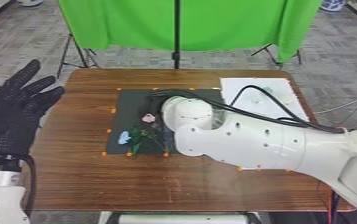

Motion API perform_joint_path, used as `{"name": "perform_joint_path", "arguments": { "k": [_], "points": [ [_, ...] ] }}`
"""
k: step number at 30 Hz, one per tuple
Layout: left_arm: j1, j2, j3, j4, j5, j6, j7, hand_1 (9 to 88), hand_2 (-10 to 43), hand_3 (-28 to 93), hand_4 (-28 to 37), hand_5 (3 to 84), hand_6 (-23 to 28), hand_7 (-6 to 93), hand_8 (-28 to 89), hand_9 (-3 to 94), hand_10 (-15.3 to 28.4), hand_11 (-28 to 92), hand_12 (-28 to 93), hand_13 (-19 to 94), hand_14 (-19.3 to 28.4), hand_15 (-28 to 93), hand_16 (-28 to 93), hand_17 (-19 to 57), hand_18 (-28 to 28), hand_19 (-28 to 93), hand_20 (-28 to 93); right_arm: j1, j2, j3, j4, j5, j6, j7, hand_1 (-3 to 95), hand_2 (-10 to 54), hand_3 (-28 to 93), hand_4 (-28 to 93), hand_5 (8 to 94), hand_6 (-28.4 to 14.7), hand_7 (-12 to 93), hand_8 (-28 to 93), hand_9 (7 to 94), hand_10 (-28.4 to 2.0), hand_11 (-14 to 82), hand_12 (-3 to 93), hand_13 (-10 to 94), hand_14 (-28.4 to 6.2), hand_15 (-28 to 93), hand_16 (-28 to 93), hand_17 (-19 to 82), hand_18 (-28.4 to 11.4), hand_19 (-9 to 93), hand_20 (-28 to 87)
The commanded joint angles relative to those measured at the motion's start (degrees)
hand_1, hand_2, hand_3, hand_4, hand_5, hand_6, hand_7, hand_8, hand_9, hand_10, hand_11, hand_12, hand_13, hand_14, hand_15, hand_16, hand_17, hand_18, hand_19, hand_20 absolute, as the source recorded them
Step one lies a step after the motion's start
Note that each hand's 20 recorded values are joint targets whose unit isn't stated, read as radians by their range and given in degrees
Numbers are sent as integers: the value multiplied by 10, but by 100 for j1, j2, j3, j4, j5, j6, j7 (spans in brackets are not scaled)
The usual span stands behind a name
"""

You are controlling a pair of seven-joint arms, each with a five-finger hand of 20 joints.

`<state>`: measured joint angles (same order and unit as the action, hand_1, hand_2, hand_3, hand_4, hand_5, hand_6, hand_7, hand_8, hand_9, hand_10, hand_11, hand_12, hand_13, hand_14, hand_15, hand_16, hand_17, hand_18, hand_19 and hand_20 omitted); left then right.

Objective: Arrange flowers

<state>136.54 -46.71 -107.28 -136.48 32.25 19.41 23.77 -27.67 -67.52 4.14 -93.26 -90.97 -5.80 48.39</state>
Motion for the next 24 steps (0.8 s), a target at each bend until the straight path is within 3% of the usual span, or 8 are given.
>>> {"name": "perform_joint_path", "arguments": {
  "k": [1,10,24],
  "points": [
    [-125,7,142,31,-54,-25,38,204,72,774,-283,330,75,113,-82,298,185,257,112,231,269,530,-101,-88,232,569,104,-128,-43,111,305,84,-456,291,110,139,793,-211,565,-37,116,-103,839,-162,316,183,791,-113,651,184,368,-262,932,248],
    [-140,83,184,54,-137,44,196,204,72,775,-283,330,75,113,-82,298,185,259,112,232,269,530,-100,-88,232,568,104,-244,-244,283,477,141,-989,353,89,151,755,-220,568,-25,112,-104,825,-164,316,182,780,-118,659,182,366,-267,932,232],
    [-409,207,306,144,-169,5,203,205,74,775,-283,330,76,113,-83,299,186,261,112,232,268,531,-101,-88,232,569,105,-234,-459,306,585,306,-1267,438,56,156,712,-240,536,-5,104,-107,821,-165,348,193,774,-117,693,185,376,-268,932,225]
  ]
}}
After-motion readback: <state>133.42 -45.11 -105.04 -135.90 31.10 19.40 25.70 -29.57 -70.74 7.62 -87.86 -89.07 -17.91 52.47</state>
